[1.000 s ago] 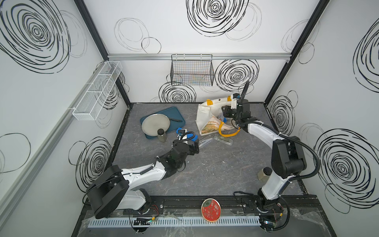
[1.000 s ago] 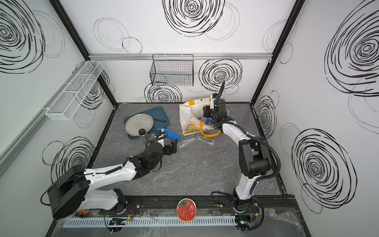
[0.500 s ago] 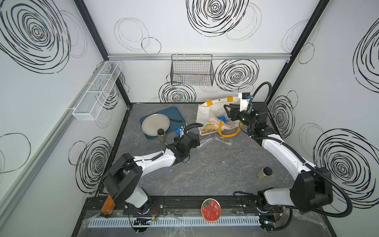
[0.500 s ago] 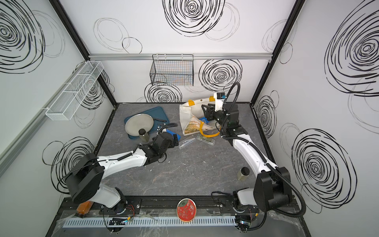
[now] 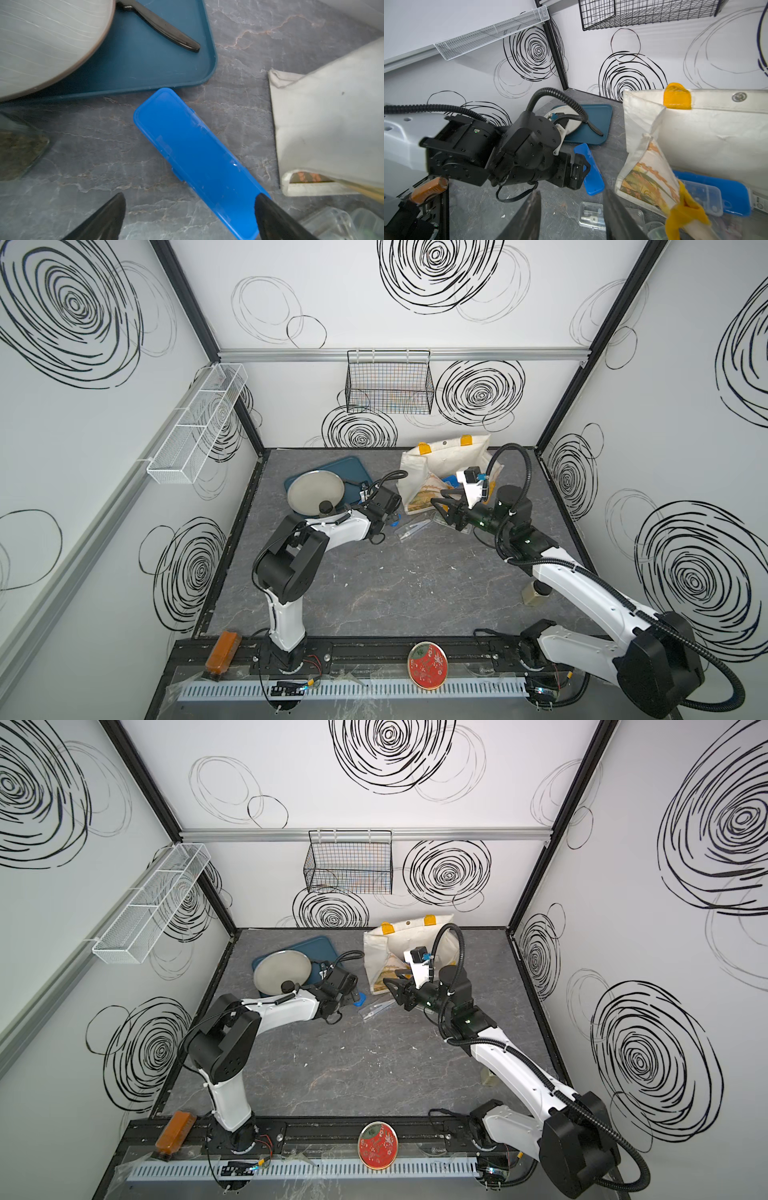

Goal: Put the compass set into the canvas bag
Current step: Pick up the compass set at the center of the board.

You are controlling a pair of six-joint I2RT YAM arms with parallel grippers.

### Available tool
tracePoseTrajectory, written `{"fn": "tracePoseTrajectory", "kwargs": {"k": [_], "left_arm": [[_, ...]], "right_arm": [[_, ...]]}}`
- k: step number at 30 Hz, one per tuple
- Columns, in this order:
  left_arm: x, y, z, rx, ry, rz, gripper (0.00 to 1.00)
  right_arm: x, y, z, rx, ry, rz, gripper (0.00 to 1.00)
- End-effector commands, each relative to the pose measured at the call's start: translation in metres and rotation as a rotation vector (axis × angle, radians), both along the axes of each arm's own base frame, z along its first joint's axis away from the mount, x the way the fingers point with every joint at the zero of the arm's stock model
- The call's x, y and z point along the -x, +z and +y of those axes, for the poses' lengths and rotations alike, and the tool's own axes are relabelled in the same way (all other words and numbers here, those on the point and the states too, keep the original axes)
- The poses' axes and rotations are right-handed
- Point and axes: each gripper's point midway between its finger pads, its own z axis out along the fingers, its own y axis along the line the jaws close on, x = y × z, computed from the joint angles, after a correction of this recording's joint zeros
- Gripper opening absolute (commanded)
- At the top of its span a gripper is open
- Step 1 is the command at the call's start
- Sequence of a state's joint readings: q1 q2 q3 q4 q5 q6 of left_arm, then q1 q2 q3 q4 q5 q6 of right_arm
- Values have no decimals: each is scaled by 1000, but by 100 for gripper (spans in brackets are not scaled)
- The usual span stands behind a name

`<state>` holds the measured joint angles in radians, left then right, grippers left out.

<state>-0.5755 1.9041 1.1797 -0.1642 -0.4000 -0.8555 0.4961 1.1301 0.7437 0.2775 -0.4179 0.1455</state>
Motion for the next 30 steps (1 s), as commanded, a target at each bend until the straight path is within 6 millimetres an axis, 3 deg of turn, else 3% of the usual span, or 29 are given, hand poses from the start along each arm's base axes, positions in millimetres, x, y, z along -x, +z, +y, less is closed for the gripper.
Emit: {"fn": "tracePoseTrajectory", "kwargs": {"k": [1, 12, 19, 30], "left_arm": [[-10, -8, -5, 48, 44, 39, 99], [-27, -38, 1, -54, 84, 129, 99], [-2, -52, 8, -118, 8, 198, 98], [37, -30, 19, -149, -63, 174, 97]], "right_arm": [[4, 11, 1, -43, 1, -40, 51], [9, 14, -4, -62, -21, -87, 51], [13, 17, -9, -72, -43, -113, 51], [14, 15, -6, -62, -25, -99, 51]]}}
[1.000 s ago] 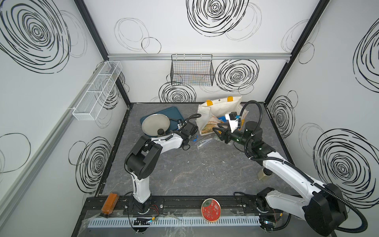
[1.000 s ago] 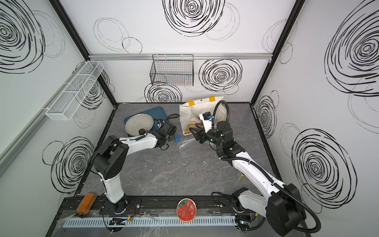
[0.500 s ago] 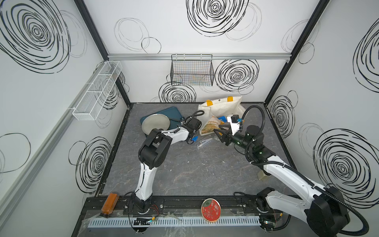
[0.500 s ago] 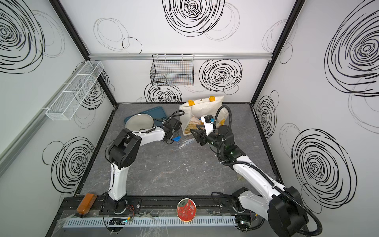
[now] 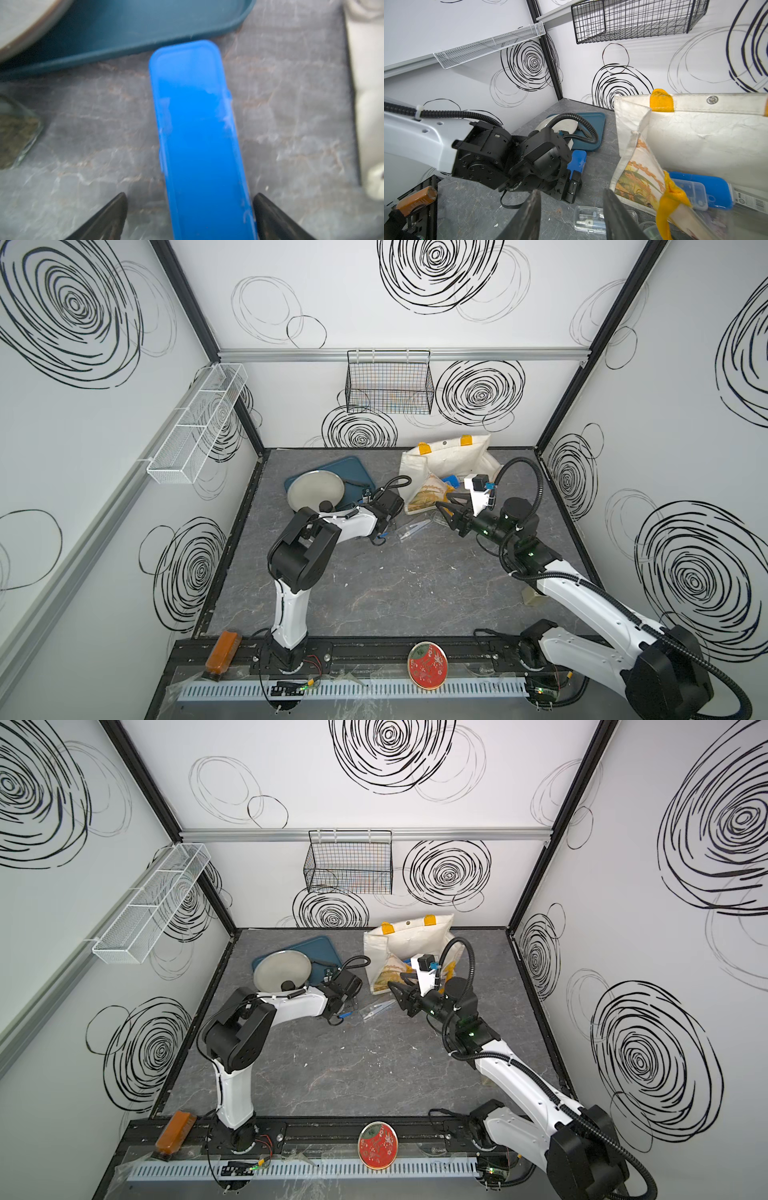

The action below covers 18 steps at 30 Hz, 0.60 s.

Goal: Put the compass set into the canvas bag
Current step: Pick up the compass set at the center of the board.

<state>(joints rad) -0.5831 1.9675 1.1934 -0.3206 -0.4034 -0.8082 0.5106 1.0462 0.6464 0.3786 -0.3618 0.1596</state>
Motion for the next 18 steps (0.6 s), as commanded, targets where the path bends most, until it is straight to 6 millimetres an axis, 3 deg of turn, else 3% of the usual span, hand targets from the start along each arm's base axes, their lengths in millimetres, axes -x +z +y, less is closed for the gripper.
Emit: {"fn": "tracePoseTrajectory", "kwargs": {"k": [1, 11, 18], "left_arm": [[9, 12, 3, 0, -24, -5, 96], [0, 5, -18, 27, -81, -21, 81], [5, -2, -28, -9, -115, -3, 74]], "right_arm": [[3, 8, 4, -17, 22, -29, 51], [1, 6, 7, -18, 25, -21, 51], [1, 5, 6, -13, 19, -15, 51]]}}
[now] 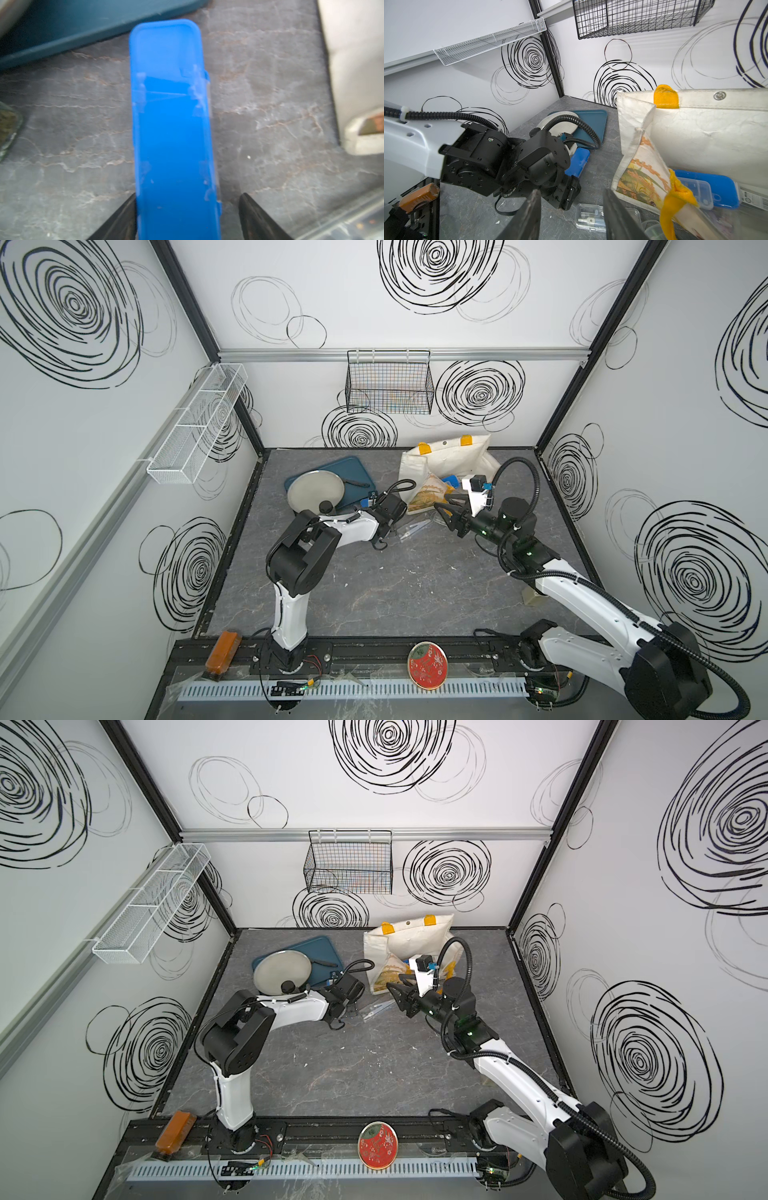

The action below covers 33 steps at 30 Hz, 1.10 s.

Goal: Put the compass set into the canvas bag
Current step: Pick up the compass set at the center of the board.

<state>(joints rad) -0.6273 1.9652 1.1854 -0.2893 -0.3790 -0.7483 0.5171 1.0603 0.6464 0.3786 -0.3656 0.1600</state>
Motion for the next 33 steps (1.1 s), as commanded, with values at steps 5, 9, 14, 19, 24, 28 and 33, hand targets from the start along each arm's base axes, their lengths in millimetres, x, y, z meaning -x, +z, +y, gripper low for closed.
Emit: {"fn": "tracePoseTrajectory", "kwargs": {"k": [5, 9, 14, 19, 24, 28, 33], "left_arm": [[2, -8, -2, -5, -2, 5, 62], [3, -8, 0, -6, 1, 2, 57], [2, 2, 3, -2, 3, -42, 53], [0, 27, 3, 57, -8, -159, 53], [3, 58, 8, 127, -15, -301, 51], [14, 89, 9, 214, -47, -445, 50], [30, 123, 14, 306, -79, -587, 50]], "right_arm": [[1, 12, 5, -22, 16, -30, 51], [-1, 13, 5, -22, 16, -31, 51], [-2, 12, 8, -19, 28, -27, 51], [-6, 13, 12, -8, 36, -7, 51], [-12, 10, 21, 9, 62, 46, 51], [-15, 8, 35, 11, 123, 118, 52], [-24, 19, 49, -5, 155, 139, 51]]}}
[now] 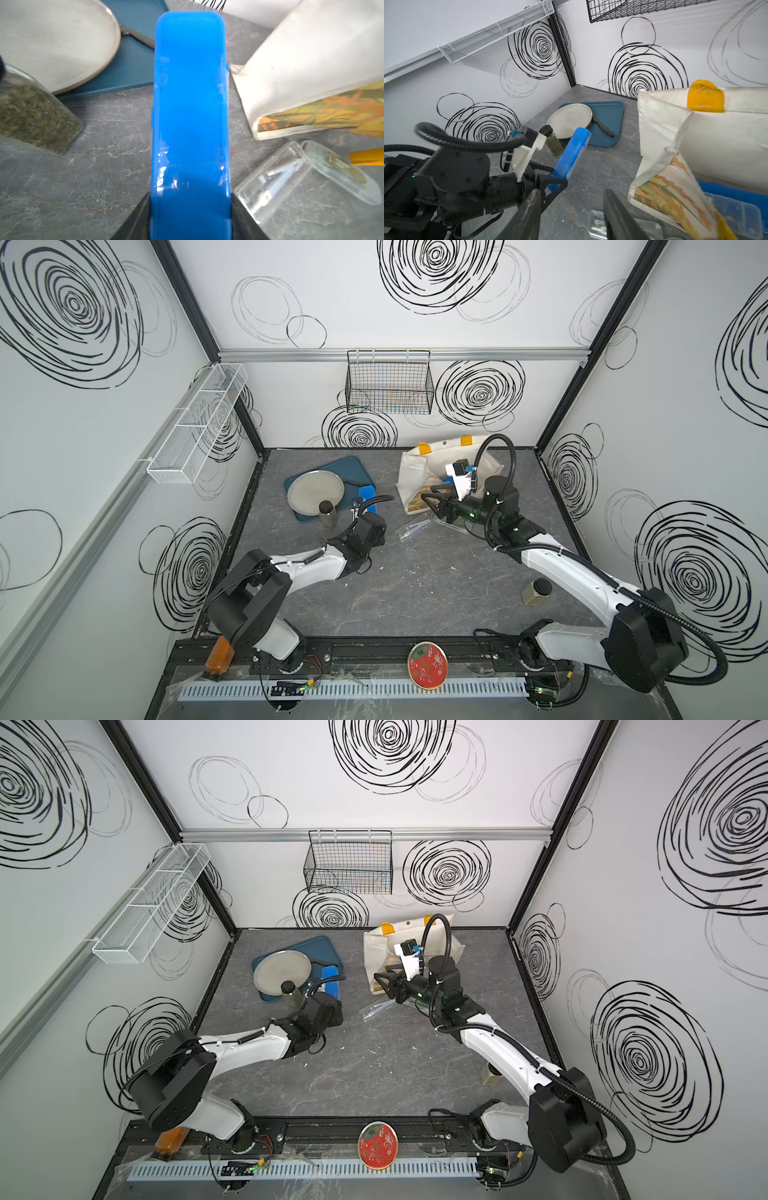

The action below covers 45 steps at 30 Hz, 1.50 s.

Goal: Put the compass set into the canvas bag
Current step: Pick up the compass set at the center of the board, then place the compass set in the canvas bag.

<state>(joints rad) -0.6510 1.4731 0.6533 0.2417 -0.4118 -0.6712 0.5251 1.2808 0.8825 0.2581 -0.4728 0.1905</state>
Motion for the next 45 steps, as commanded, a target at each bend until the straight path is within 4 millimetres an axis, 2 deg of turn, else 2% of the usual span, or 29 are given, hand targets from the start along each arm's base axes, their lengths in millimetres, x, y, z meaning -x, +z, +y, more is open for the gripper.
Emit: {"fn": "tracePoseTrajectory", "kwargs": {"k": [1, 7, 11, 15, 24, 31, 38, 40, 41, 42, 44, 45], "left_arm": [[-2, 49, -9, 110, -41, -210, 50], [24, 102, -21, 226, -167, -420, 53], [33, 122, -26, 267, -215, -486, 52], [34, 134, -28, 273, -226, -519, 52], [29, 130, -27, 225, -216, -516, 52], [26, 123, -25, 199, -203, -501, 52], [26, 119, -22, 187, -191, -492, 53], [26, 118, -21, 186, -187, -490, 57], [26, 118, -21, 186, -186, -490, 62], [26, 117, -21, 186, -186, -488, 71], [26, 118, -20, 189, -180, -489, 97], [26, 118, -19, 189, -180, -490, 99]], "right_arm": [[0, 19, 14, -28, 48, 19, 51], [-9, 41, 48, -43, 123, 26, 51], [-16, 42, 79, -43, 188, 65, 52], [-23, 38, 104, -62, 222, 115, 53], [-14, 16, 146, -63, 330, 198, 52], [-12, 2, 158, -89, 353, 258, 36], [-16, -3, 160, -113, 331, 279, 23], [-16, -3, 160, -121, 331, 278, 21], [-17, -2, 160, -124, 331, 275, 21], [-17, -1, 160, -126, 330, 274, 20], [-18, 0, 160, -129, 327, 270, 20], [-19, 2, 159, -132, 323, 265, 20]]}}
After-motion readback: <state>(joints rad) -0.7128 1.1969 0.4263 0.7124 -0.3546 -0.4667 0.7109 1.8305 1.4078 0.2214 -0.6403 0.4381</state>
